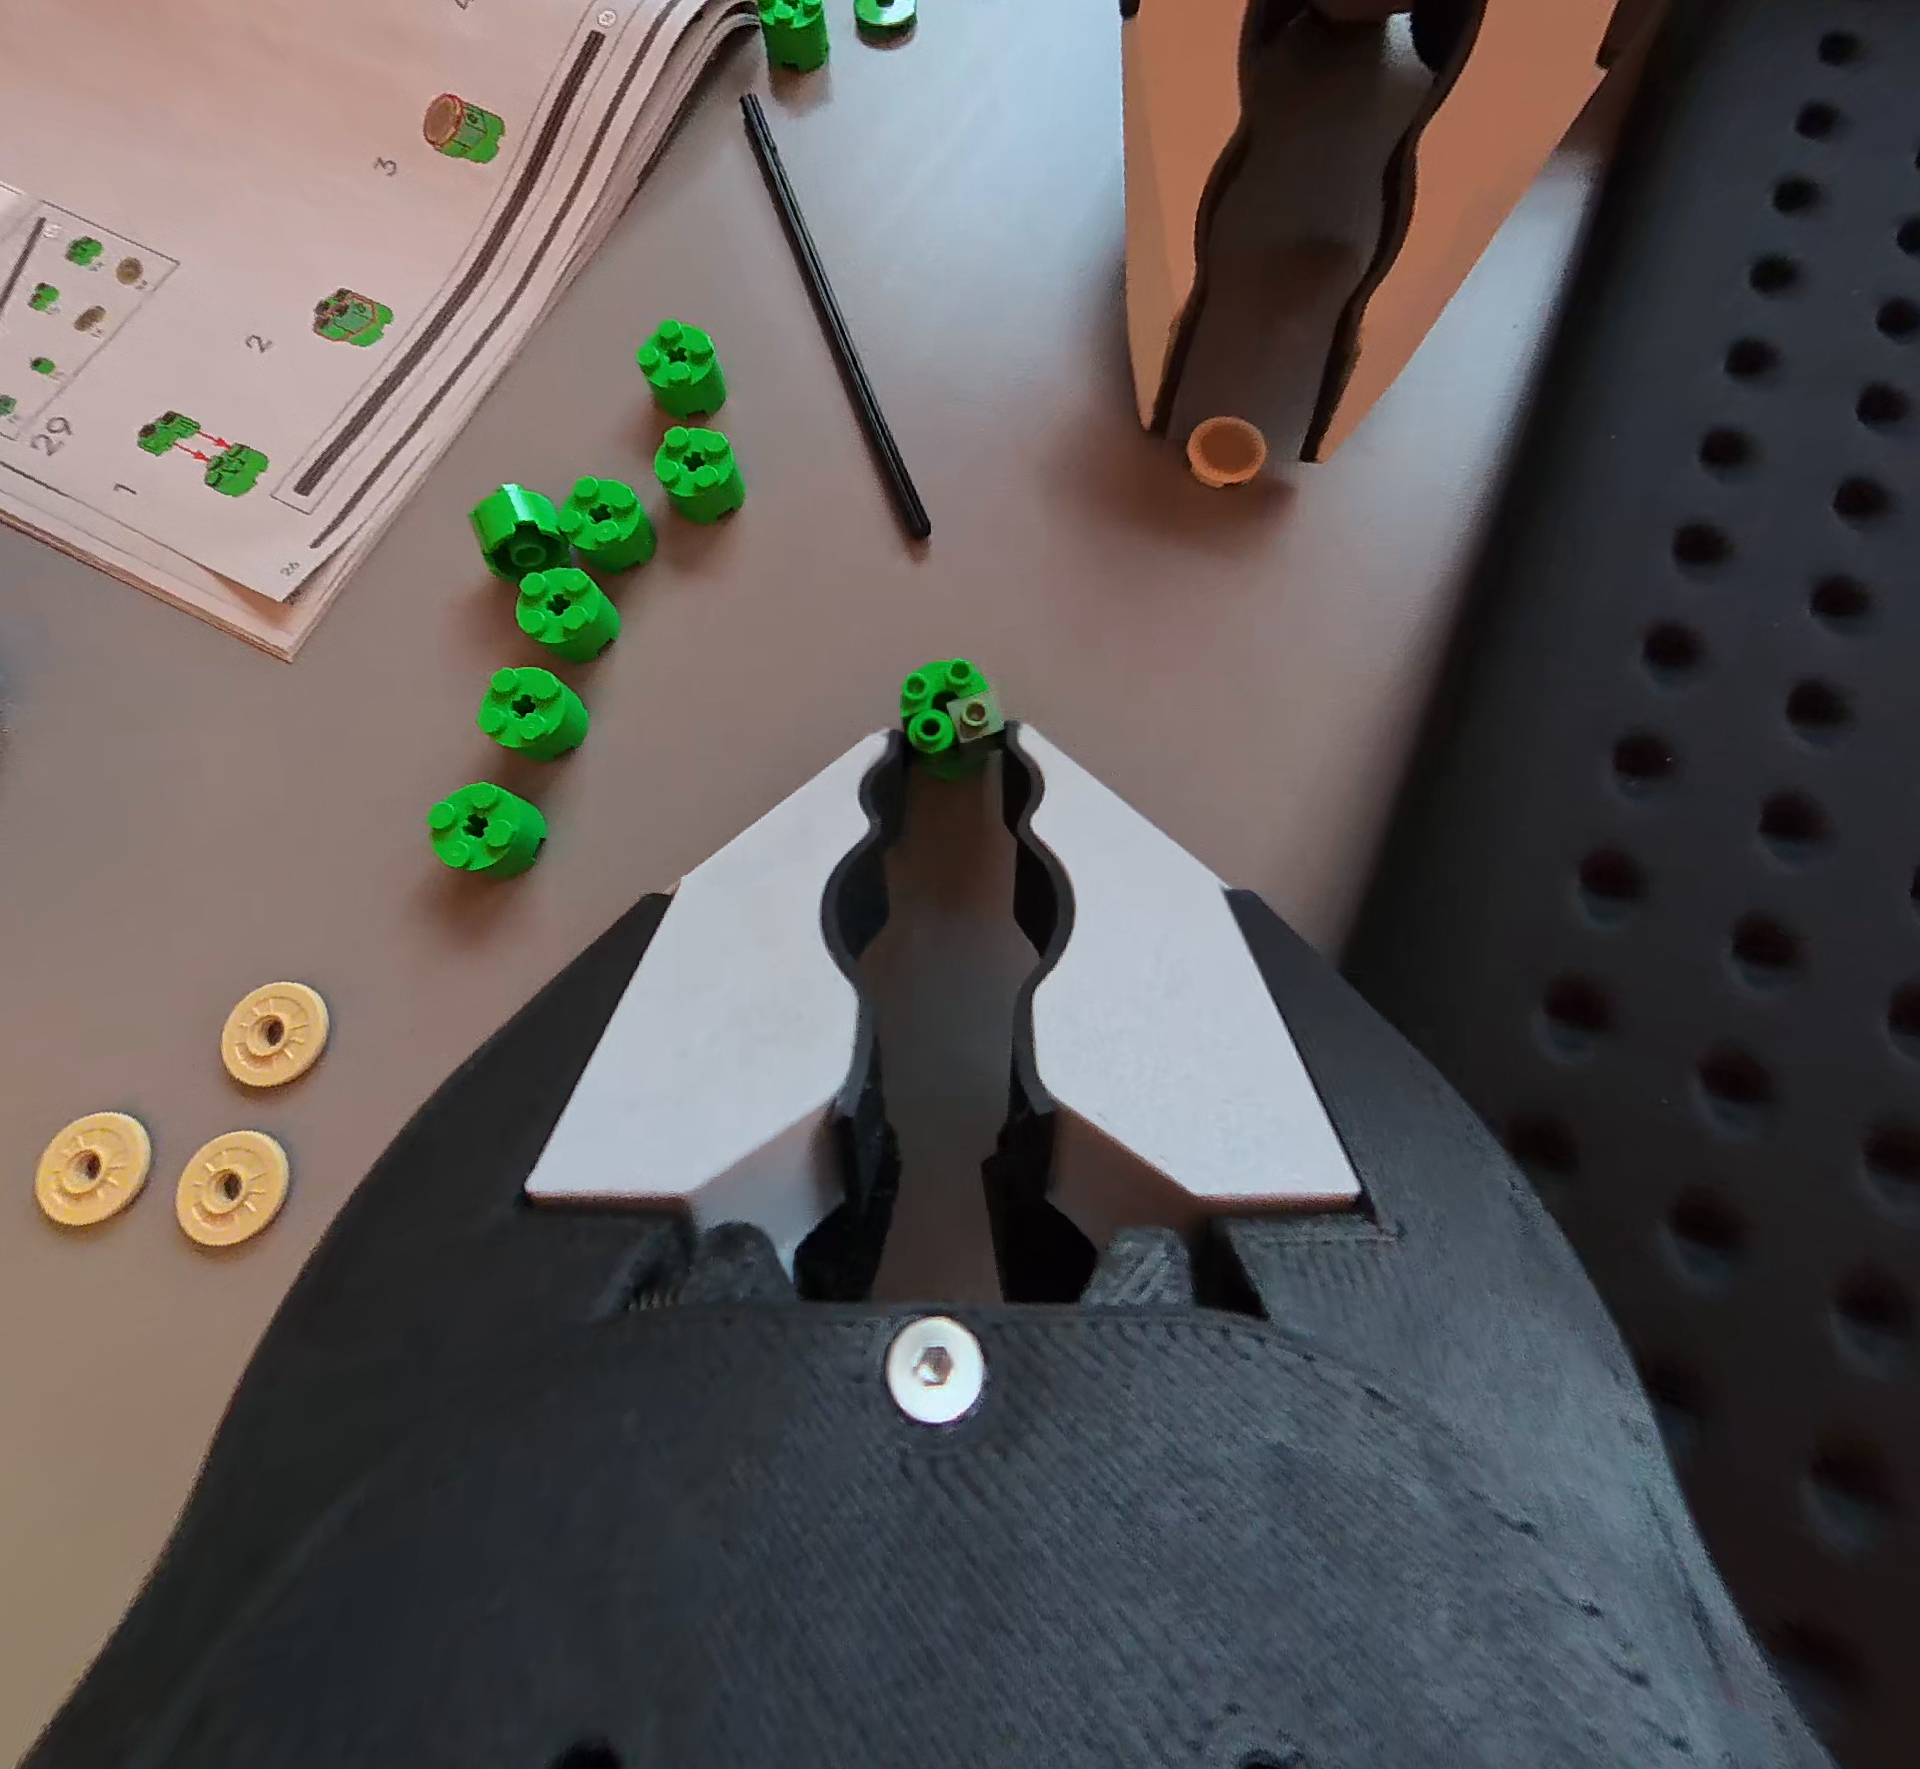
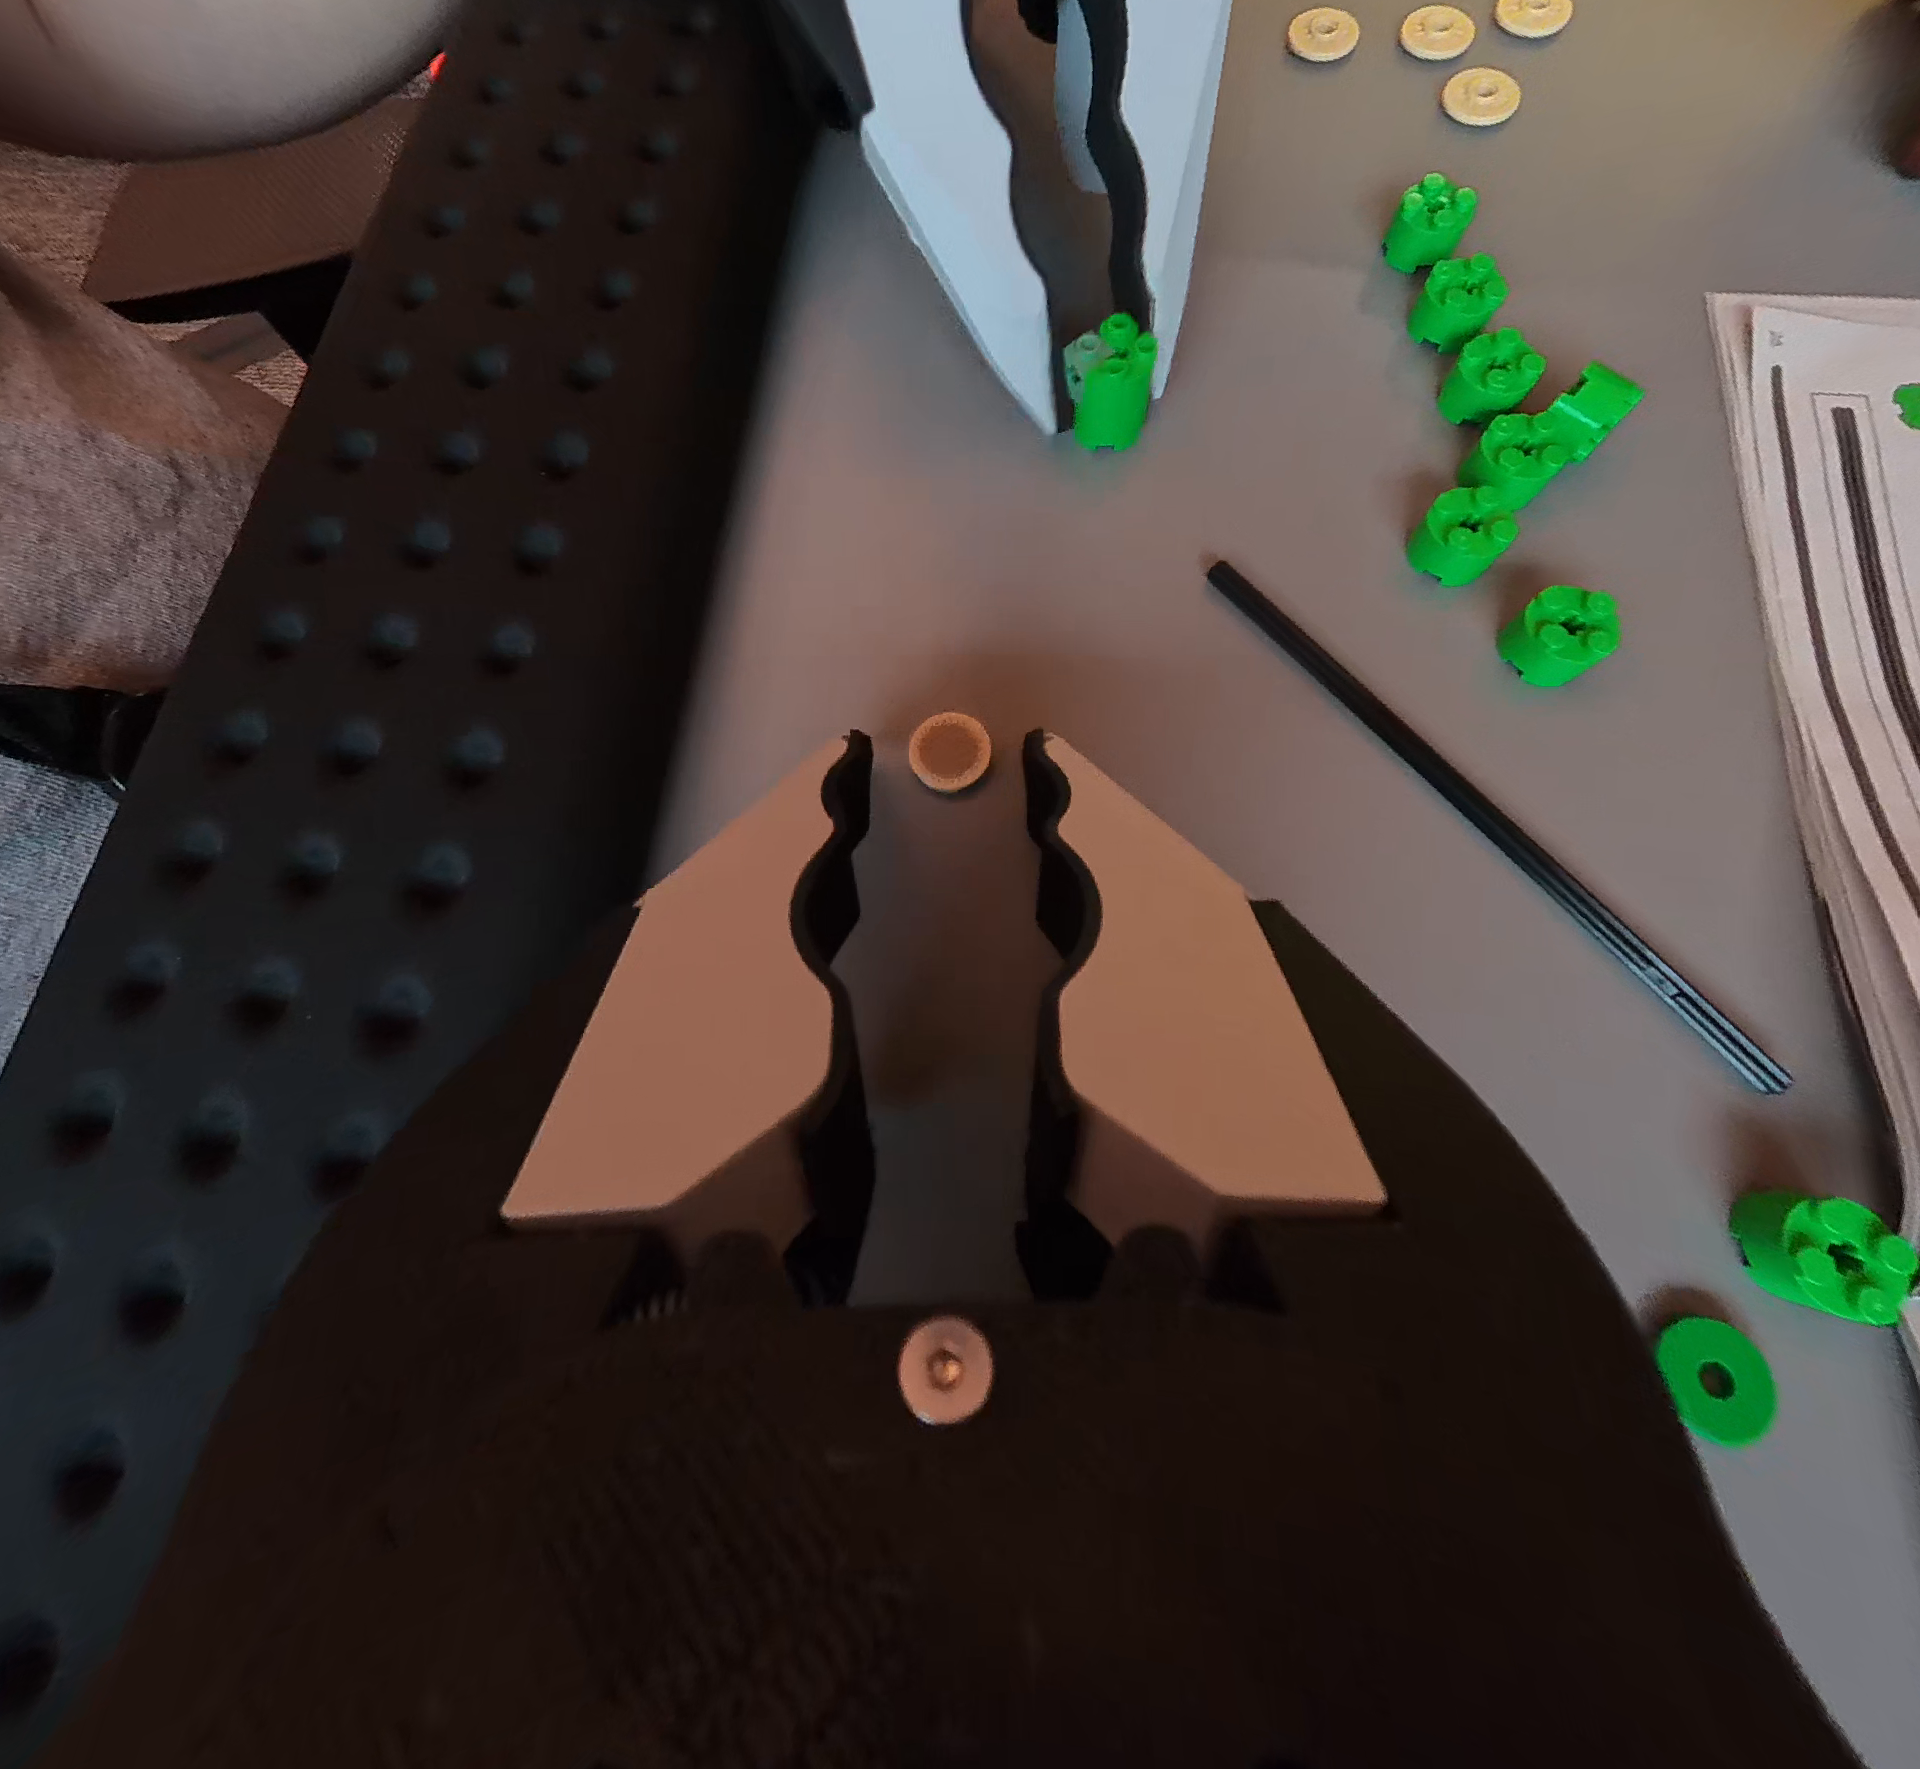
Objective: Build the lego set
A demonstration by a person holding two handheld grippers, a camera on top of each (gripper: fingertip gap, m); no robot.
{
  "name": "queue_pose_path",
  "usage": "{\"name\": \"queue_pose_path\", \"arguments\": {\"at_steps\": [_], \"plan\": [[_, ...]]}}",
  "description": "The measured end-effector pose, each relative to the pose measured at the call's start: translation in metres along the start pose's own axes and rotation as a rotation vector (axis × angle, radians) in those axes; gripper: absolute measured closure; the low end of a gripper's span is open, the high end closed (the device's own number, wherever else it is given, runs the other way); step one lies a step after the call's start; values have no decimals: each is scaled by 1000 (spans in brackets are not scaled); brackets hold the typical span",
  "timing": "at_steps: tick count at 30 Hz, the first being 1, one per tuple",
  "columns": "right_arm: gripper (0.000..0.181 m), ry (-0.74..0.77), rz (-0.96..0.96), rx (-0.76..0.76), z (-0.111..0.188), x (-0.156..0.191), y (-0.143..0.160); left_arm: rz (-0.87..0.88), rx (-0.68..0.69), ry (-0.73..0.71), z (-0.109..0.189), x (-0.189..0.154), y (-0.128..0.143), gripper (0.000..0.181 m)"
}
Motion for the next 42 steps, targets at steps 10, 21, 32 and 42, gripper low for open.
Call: {"name": "queue_pose_path", "arguments": {"at_steps": [10,21,32,42], "plan": [[150,-98,-109,-321,2,4,-40,-28,-72,196,17,-27,-39,165],[150,-213,-158,-331,4,13,-45,-18,158,356,17,-41,-59,166],[167,-196,-153,-341,8,12,-44,-7,164,422,9,-39,-76,165],[167,-196,-437,-550,29,-10,-49,204,-145,275,10,-30,-71,156]]}}
Point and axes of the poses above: each gripper's, where its closed fingertips meet, z back along the fingers, y out of its underside, x = y × z across the jaws, the point moved 8 cm from there along z, back along the fingers, and after that the axes turned 5 degrees about -x, right-handed, at the moved point
